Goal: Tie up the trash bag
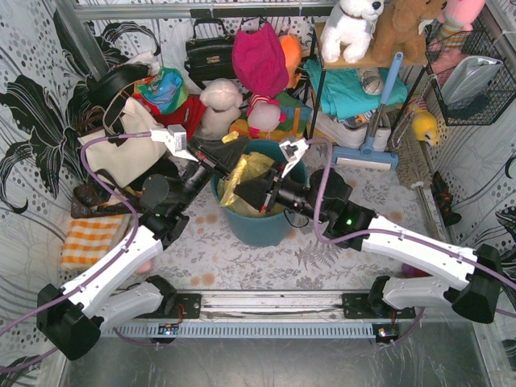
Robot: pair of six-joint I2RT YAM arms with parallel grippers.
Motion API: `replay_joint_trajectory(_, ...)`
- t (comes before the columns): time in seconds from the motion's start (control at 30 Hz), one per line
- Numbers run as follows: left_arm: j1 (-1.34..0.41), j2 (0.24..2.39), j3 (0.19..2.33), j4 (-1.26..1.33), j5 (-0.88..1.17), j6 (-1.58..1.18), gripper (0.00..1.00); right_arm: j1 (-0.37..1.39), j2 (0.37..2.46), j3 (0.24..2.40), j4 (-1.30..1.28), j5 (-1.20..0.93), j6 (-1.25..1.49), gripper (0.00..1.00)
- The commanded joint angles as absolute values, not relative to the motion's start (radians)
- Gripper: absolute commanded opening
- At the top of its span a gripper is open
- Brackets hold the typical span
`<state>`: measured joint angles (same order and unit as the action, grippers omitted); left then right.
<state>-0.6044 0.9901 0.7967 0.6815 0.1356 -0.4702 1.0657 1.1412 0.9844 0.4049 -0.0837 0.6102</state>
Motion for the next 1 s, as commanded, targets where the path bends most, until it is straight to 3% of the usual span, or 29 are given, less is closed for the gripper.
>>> replay_joint_trajectory(0.0, -0.607, 1.001, 0.832, 0.68, 0.086, -0.433, 0.01, 1.065, 1.077, 0.961, 0.437, -0.181, 0.605, 0.0)
replay_joint_trajectory(0.2, -0.607, 1.033, 0.869, 0.645, 0.078, -0.404, 0.01, 1.065, 1.13, 1.036, 0.395, -0.52, 0.584, 0.0)
replay_joint_trajectory(0.33, -0.607, 1.053, 0.887, 0.628, 0.071, -0.393, 0.01, 1.065, 1.176, 1.044, 0.503, -0.7, 0.64, 0.0)
replay_joint_trajectory(0.6, -0.607, 1.061, 0.881, 0.605, 0.023, -0.377, 0.01, 1.065, 1.133, 1.025, 0.568, -0.674, 0.615, 0.0)
replay_joint_trajectory(0.97, -0.545, 1.172, 0.938, 0.52, -0.061, -0.325, 0.01, 1.065, 1.115, 1.008, 0.866, -0.892, 0.757, 0.0)
